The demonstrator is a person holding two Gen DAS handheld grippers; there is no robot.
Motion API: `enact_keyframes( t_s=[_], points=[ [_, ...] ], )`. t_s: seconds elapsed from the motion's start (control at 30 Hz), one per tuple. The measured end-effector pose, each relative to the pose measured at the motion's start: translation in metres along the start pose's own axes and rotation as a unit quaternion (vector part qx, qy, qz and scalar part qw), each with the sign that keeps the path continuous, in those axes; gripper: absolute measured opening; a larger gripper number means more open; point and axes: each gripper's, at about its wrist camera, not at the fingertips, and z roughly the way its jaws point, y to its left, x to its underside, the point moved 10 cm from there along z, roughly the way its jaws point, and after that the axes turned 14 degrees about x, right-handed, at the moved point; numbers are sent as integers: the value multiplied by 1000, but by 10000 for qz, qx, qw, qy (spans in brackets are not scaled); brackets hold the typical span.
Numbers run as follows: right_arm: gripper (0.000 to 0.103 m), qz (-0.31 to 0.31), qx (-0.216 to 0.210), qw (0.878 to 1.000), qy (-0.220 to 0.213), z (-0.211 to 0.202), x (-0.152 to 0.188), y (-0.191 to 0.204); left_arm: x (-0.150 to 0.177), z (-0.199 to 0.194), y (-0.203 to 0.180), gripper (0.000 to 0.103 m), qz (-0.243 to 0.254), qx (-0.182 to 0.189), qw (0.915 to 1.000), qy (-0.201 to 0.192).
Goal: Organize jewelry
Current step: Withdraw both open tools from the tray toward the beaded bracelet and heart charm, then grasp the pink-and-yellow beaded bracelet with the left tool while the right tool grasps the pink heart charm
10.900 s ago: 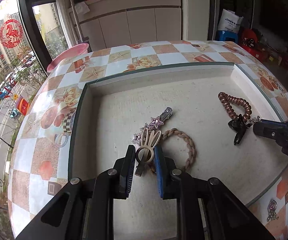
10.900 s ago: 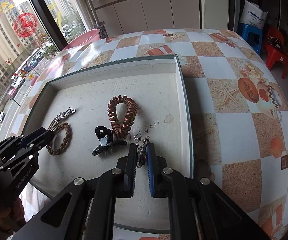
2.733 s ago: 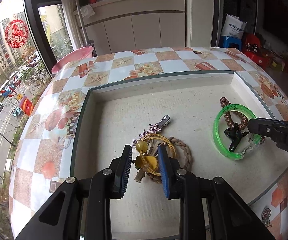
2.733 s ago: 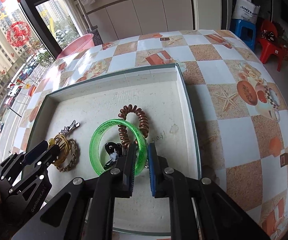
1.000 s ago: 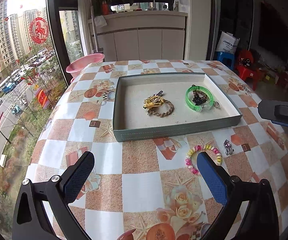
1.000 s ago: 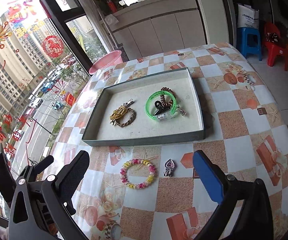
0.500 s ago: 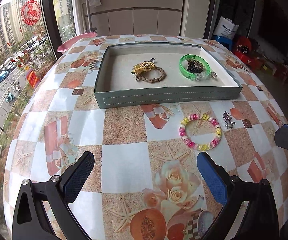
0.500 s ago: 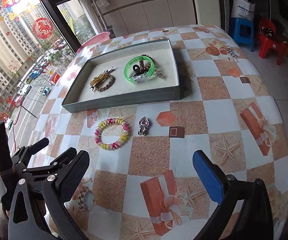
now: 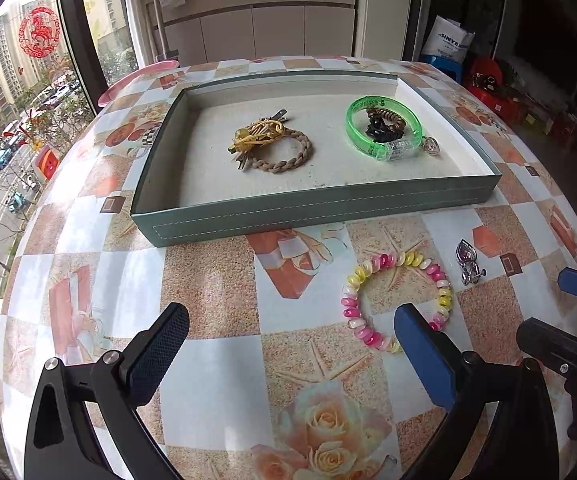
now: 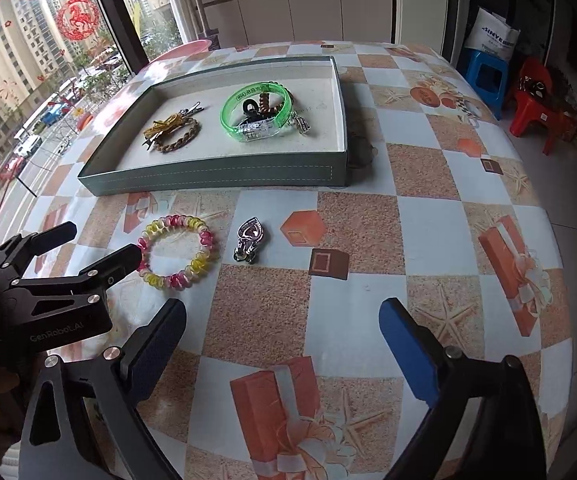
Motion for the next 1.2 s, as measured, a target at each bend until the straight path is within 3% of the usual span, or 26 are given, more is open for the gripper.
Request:
enact_keyframes(
  t_s=[0.13, 0.37, 0.53, 0.73, 0.93, 1.0, 1.1, 1.13, 1.2],
  points=[
    [75, -175, 56, 9998, 24, 9, 1, 4, -1, 9, -1, 103, 60, -44, 10000, 60],
    [72, -315, -30, 9995, -29, 17, -1, 14, -5, 18, -1, 98, 144, -93, 9998, 117],
    [66, -449, 1, 9990, -50, 24, -4, 22, -9, 19, -9, 76, 232, 73, 9997, 95],
    [65, -659, 170, 9975, -187, 29, -10, 27, -9, 18, -15, 59, 361, 168, 9992, 99],
    [62, -725, 228, 9968, -261, 36, -22, 29, -9, 18, -11, 59, 288, 167, 9994, 129],
    [55, -766, 220, 9964, -293, 37, -26, 32, -9, 18, -12, 59, 325, 144, 9992, 154],
    [31, -801, 186, 9961, -335, 37, -30, 35, -10, 18, -12, 59, 375, 140, 9991, 162],
    [19, -785, 170, 9962, -334, 36, -30, 36, -10, 19, -12, 59, 366, 152, 9991, 166],
    [17, -758, 172, 9964, -327, 36, -29, 36, -10, 19, -12, 59, 315, 191, 9992, 176]
  ],
)
